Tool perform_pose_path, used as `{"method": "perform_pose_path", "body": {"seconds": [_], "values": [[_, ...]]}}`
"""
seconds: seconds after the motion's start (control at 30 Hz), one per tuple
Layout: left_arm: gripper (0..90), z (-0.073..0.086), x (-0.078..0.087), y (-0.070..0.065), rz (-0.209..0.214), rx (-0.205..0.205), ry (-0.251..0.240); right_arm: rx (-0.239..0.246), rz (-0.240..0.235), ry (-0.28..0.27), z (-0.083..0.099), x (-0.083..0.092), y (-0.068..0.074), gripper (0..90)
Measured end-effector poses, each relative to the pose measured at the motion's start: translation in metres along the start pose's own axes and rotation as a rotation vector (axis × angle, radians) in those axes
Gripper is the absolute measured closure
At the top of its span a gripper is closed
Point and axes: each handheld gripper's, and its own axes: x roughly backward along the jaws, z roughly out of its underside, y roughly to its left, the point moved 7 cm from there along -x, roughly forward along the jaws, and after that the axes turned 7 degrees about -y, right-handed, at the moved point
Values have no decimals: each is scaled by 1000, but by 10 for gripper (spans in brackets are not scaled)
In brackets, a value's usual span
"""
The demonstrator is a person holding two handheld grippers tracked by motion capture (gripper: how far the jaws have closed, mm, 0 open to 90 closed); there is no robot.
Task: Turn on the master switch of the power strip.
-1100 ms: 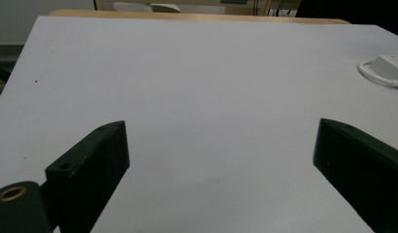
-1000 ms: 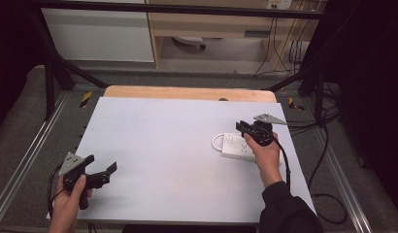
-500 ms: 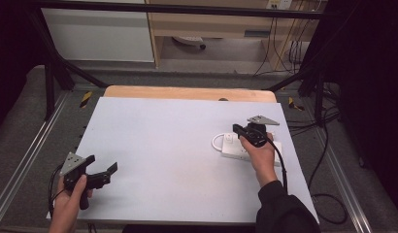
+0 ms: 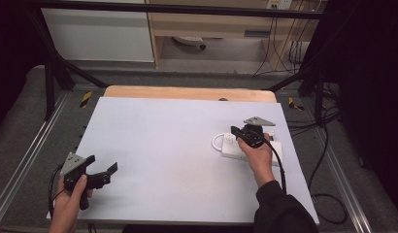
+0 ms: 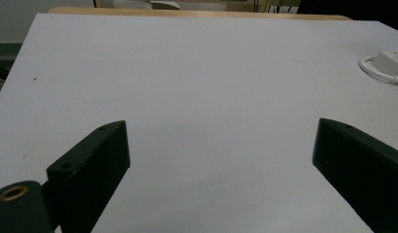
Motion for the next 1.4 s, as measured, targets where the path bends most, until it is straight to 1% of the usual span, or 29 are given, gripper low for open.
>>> {"method": "perform_pose_path", "body": {"seconds": [0.17, 0.23, 0.37, 0.4, 0.5, 0.67, 0.87, 0.97, 1.0, 1.13, 1.4], "values": [[63, 0, 0, 0, -2, -4, 2, -1, -1, 7, 2, -1, 1, 900], [64, 1, 0, 0, -3, -4, 4, 10, 4, 11, 4, -2, 3, 900], [65, 1, -1, -1, -2, -2, 6, 12, 5, 18, 4, -3, 3, 900], [65, 1, -1, -1, -2, 0, 7, 2, 3, 22, 5, -3, 3, 900], [65, 2, -1, -1, -1, -1, 10, 3, 4, 23, 5, -4, 4, 900], [66, 2, -1, -1, -1, -1, 12, 16, 10, 42, 8, -5, 5, 900], [67, 2, -1, -1, -3, -3, 15, 23, 12, 50, 9, -7, 5, 900], [67, 2, -1, -1, -4, -4, 17, 35, 18, 57, 11, -8, 5, 900], [67, 2, -1, 0, -5, -6, 18, 41, 21, 70, 13, -8, 5, 900], [67, 2, -1, 0, -5, -4, 16, 50, 26, 81, 15, -10, 4, 900], [67, 3, -1, 0, -5, -7, 19, 61, 27, 93, 17, -12, 6, 900]]}}
